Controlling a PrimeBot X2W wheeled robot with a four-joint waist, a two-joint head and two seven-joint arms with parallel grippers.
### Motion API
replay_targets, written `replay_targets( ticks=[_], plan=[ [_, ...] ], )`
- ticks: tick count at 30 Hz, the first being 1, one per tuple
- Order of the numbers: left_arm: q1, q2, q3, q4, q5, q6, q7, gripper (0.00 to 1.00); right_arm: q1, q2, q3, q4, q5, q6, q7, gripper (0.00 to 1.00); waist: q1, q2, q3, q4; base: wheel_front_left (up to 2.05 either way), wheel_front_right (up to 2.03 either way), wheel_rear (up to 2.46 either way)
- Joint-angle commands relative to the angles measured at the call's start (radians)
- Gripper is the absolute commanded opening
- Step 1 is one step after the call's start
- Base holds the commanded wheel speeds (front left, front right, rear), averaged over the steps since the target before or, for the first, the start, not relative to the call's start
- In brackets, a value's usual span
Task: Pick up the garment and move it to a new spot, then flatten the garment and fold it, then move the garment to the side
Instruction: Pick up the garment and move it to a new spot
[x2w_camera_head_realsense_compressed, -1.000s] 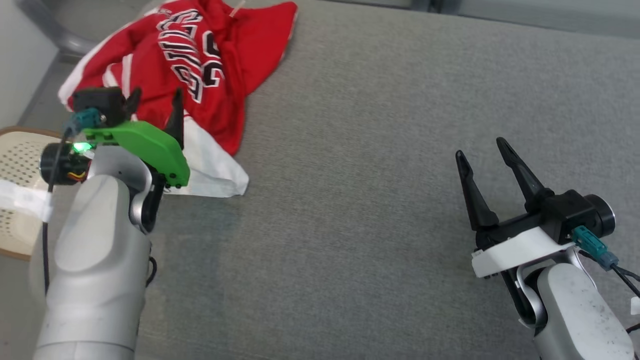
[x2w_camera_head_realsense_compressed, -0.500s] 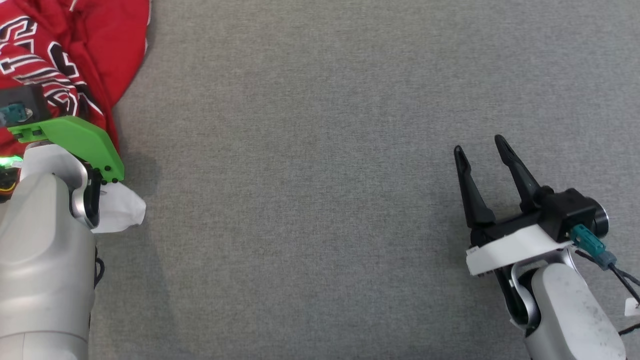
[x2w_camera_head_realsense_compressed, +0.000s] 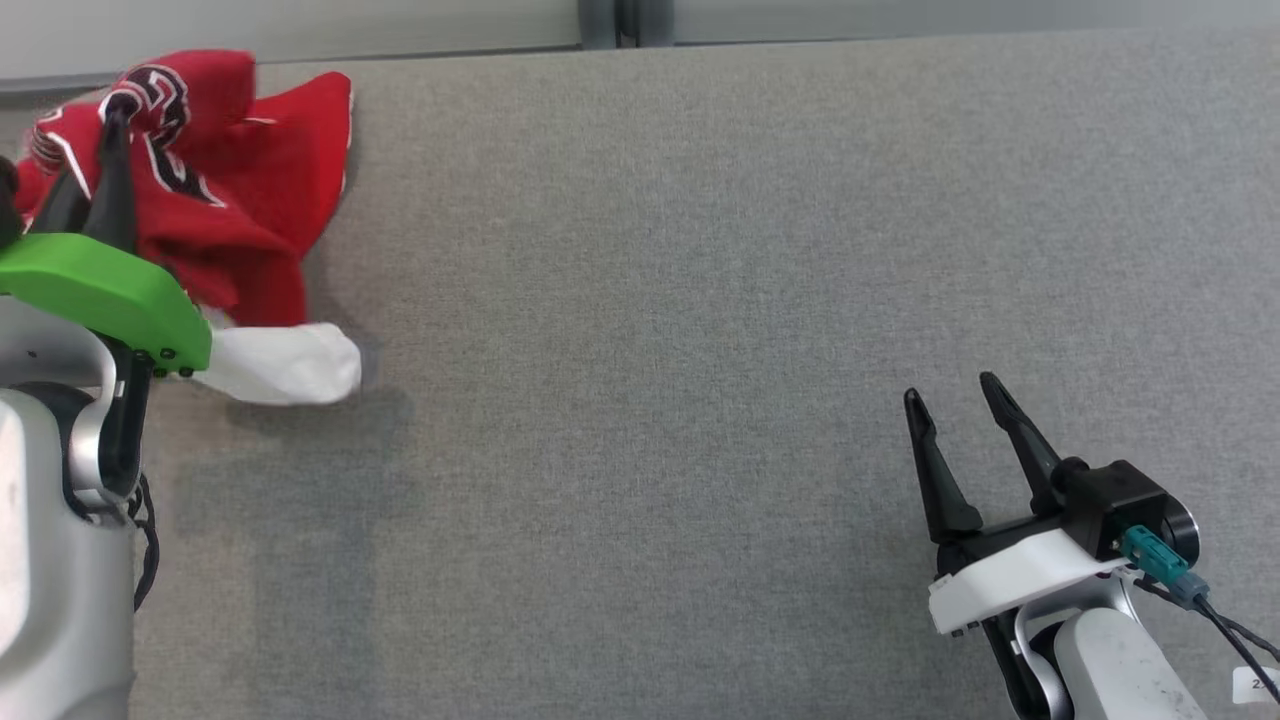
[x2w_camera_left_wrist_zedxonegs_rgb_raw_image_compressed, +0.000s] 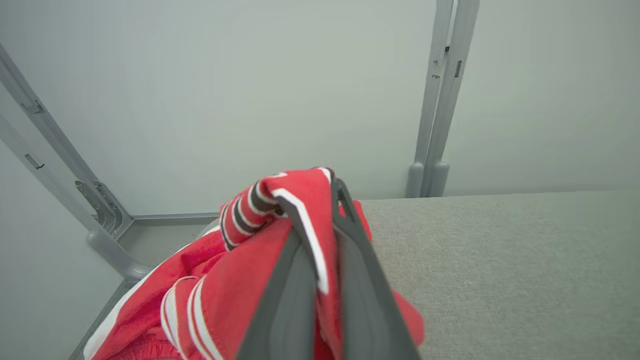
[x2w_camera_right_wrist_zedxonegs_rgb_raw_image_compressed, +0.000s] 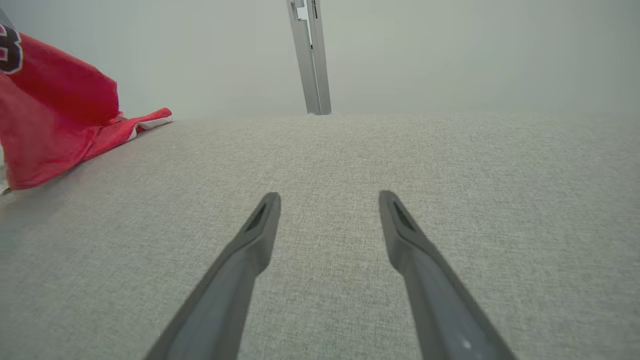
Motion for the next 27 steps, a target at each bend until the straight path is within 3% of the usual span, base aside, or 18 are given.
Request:
replay_targets(
  ticks=[1, 9, 15, 21, 27],
  plan=[
    [0.034, 0.008, -0.001, -0.092, -0.019, -0.004, 0.045, 0.0, 0.017, 0.004, 0.001, 0.002, 0.001, 0.0, -0.003, 1.0, 0.0, 0.0, -0.083, 0.019, 0.0, 0.0, 0.0],
    [0.11, -0.027, -0.078, -0.528, -0.111, -0.012, 0.264, 0.0, 0.03, 0.016, -0.003, 0.005, 0.006, 0.0, -0.003, 1.0, 0.0, 0.0, -0.133, -0.076, 0.0, 0.0, 0.0],
    [0.117, -0.075, -0.191, -0.67, -0.171, -0.024, 0.365, 0.0, 0.042, 0.023, -0.003, 0.01, 0.007, 0.0, -0.003, 1.0, 0.0, 0.0, -0.13, -0.172, 0.0, 0.0, 0.0],
    [0.109, -0.131, -0.273, -0.612, -0.226, -0.027, 0.411, 0.0, 0.023, 0.037, 0.003, 0.016, 0.023, 0.0, -0.003, 1.0, 0.0, 0.0, -0.102, -0.279, 0.0, 0.0, 0.0],
    [0.117, -0.169, -0.345, -0.331, -0.213, -0.045, 0.364, 0.0, 0.017, 0.047, 0.001, 0.033, 0.038, 0.0, -0.003, 1.0, 0.0, 0.0, -0.074, -0.36, 0.0, 0.0, 0.0]
  ],
)
